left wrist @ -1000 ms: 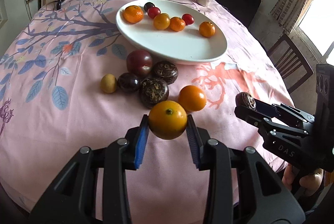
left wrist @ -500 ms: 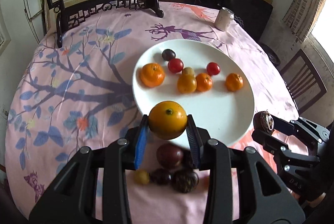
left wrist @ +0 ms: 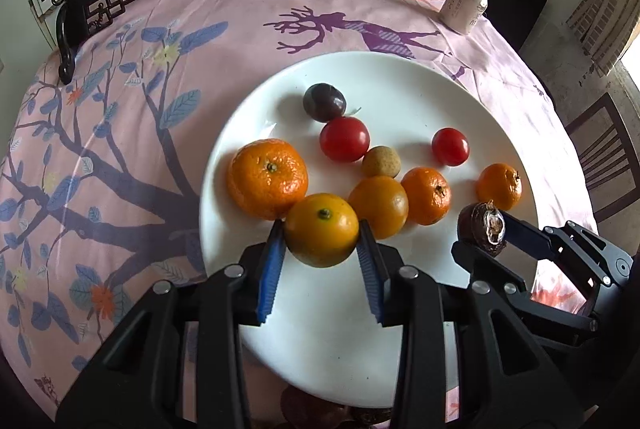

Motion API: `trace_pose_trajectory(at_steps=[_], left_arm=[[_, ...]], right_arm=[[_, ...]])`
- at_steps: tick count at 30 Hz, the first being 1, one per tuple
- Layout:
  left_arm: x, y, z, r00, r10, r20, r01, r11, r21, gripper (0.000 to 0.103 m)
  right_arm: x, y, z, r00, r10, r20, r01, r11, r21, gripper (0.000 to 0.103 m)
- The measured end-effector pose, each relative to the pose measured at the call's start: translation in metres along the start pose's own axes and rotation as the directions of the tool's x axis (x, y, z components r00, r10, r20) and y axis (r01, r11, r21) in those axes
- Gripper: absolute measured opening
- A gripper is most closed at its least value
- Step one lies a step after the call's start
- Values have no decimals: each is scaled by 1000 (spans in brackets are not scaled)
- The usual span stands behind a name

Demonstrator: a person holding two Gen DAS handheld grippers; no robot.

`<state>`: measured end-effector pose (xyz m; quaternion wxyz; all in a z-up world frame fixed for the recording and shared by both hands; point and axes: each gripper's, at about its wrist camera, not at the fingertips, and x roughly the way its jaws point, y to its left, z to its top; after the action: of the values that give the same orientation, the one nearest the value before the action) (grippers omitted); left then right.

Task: Organize fruits
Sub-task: 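Lower both fruits onto the white plate and open both tools, then grasp an orange with the right tool while the left tool grasps a tangerine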

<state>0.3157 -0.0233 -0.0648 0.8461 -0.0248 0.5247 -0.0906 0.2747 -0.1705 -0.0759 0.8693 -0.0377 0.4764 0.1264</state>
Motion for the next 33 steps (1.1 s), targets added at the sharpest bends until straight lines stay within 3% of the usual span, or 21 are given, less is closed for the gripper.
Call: trace_pose_trajectory(at_steps=[1, 3, 4, 7, 13, 16, 19, 24, 29, 33], left_arm=[[-2, 0, 1, 1000, -4, 4, 4, 1000, -4, 39], [-12, 2, 3, 999, -28, 19, 28, 999, -14, 57], [-22, 3, 1, 998, -40, 44, 41, 999, -21, 63], [-63, 1, -13, 990, -47, 130, 46, 999, 11, 68], [-132, 13, -86, 959, 24, 284, -24, 1000, -3, 88], [-141, 20, -127, 949, 64, 310, -61, 998, -20, 91], [-138, 32, -155, 960, 65, 273, -54, 997, -48, 91], [-135, 50, -179, 969, 89, 231, -71, 994, -82, 91], [-130, 57, -192, 975, 95, 199, -78, 993, -90, 91], [-127, 59, -196, 978, 94, 185, -80, 993, -83, 91]], right_arm=[[1, 0, 2, 1000, -6, 5, 6, 1000, -1, 44], [-3, -2, 2, 999, -28, 17, 28, 1000, 4, 58], [-8, -2, 1, 999, -33, 24, 33, 999, 5, 58], [-34, -1, -7, 998, -33, 51, 33, 999, -7, 58], [-89, 11, -63, 996, 16, 83, -16, 1000, 1, 58], [-102, 17, -92, 994, 60, 90, -65, 997, 49, 58], [-110, 21, -104, 992, 81, 92, -88, 993, 76, 58], [-111, 31, -110, 994, 73, 79, -78, 995, 62, 58], [-83, 58, -121, 992, 122, -22, -122, 993, -3, 58], [-63, 73, -122, 991, 126, -48, -127, 991, -32, 58]])
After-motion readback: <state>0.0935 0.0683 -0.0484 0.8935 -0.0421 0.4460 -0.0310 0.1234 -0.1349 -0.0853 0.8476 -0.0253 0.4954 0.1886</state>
